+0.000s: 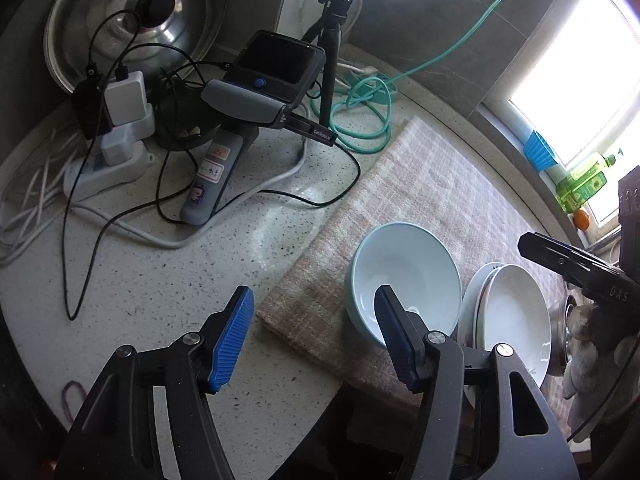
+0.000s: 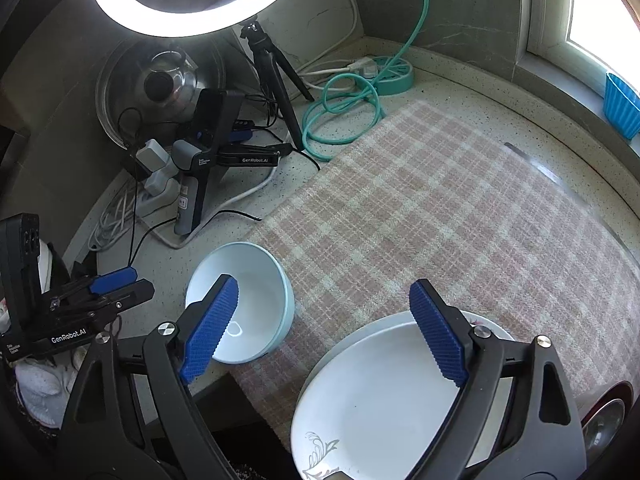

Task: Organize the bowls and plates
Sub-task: 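Move the right gripper to the light blue bowl rim and close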

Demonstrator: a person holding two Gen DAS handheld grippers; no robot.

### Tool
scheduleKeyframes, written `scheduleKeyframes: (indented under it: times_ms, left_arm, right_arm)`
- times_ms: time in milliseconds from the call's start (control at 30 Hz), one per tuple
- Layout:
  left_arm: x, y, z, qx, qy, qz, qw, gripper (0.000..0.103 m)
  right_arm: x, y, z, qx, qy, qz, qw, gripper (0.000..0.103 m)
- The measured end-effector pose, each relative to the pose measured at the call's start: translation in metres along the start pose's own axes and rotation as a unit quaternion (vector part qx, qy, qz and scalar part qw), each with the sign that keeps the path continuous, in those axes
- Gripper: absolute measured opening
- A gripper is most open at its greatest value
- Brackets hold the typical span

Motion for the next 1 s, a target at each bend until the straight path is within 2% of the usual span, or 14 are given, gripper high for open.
scheduleKeyframes:
  times_ms: [100, 233, 400, 533, 667, 867, 967, 1000]
  left_arm:
    - [-0.001, -0.006, 0.003, -0.020, 0.004, -0.017, 0.9997, 0.058]
    - [-0.002, -0.018, 0.009, -0.045, 0.008, -0.048, 0.9978, 0.049]
    - [-0.005, -0.032, 0.015, -0.060, 0.006, -0.079, 0.9950, 0.039]
    - [-0.008, -0.044, 0.017, -0.059, -0.001, -0.097, 0.9935, 0.028]
    - [-0.009, -0.050, 0.019, -0.060, -0.012, -0.109, 0.9921, 0.022]
    - [-0.008, -0.055, 0.020, -0.063, -0.021, -0.120, 0.9905, 0.020]
    - [-0.007, -0.058, 0.021, -0.063, -0.030, -0.123, 0.9899, 0.016]
    - [-0.007, -0.059, 0.022, -0.064, -0.033, -0.124, 0.9896, 0.016]
  right_arm:
    - [-0.002, -0.008, -0.002, 0.008, -0.004, -0.010, 1.000, 0.076]
    - [-0.007, -0.021, -0.004, 0.027, -0.021, -0.027, 0.999, 0.070]
    - [-0.016, -0.040, -0.008, 0.047, -0.038, -0.055, 0.997, 0.055]
    - [-0.020, -0.053, -0.012, 0.049, -0.038, -0.069, 0.996, 0.046]
    - [-0.022, -0.060, -0.014, 0.054, -0.040, -0.080, 0.995, 0.034]
    - [-0.025, -0.070, -0.020, 0.062, -0.047, -0.092, 0.993, 0.025]
    - [-0.026, -0.075, -0.022, 0.066, -0.054, -0.096, 0.992, 0.012]
    - [-0.026, -0.077, -0.023, 0.065, -0.058, -0.096, 0.992, 0.011]
Point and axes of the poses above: each gripper's, at about its wrist camera, not at the fingertips, and y roughly against the way its jaws point, z to its right, x to its top, the point moved 6 cm from there along -y, roughly the way its jaws point, and after that the axes turned 14 degrees about y, right-handed, at the moved point
